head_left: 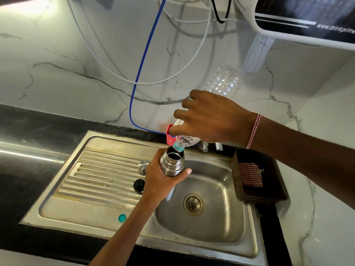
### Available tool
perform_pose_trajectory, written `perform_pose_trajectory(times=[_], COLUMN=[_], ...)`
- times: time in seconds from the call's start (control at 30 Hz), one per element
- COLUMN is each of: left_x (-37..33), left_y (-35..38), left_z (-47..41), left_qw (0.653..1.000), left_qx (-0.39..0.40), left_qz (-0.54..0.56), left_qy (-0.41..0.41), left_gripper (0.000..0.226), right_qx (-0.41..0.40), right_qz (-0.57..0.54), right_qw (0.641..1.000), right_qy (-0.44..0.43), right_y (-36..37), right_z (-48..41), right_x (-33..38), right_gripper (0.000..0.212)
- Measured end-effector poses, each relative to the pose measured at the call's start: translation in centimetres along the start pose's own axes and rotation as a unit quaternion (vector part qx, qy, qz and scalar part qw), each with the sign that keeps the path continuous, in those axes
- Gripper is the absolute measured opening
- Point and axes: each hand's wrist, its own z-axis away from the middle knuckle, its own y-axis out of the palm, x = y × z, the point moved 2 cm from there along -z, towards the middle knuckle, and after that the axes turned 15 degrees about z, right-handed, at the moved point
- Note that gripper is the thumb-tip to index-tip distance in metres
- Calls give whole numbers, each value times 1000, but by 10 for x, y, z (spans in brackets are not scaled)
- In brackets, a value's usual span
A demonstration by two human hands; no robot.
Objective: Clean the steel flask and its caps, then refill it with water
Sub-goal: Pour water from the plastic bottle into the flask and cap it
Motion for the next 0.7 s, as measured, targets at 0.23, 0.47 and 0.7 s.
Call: perform_pose_trajectory(times=[0.23,0.47,0.7], left_x=[3,5,8], left_y=[-8,-27,-67], left_z=[-2,-6,-20], left_qw=[1000,999,997], left_qx=[-6,-26,-64], left_qz=[-3,-9,-17], left_qy=[1,-22,-30], left_gripper=[68,70,75], right_qx=[14,-32,-81], right_qz=[-105,-262,-486], right_qw=[986,912,752], right_qy=[129,314,439], right_y=[27,57,73], right_z=[11,12,-30], right_x=[18,58,94], right_gripper=[48,56,62])
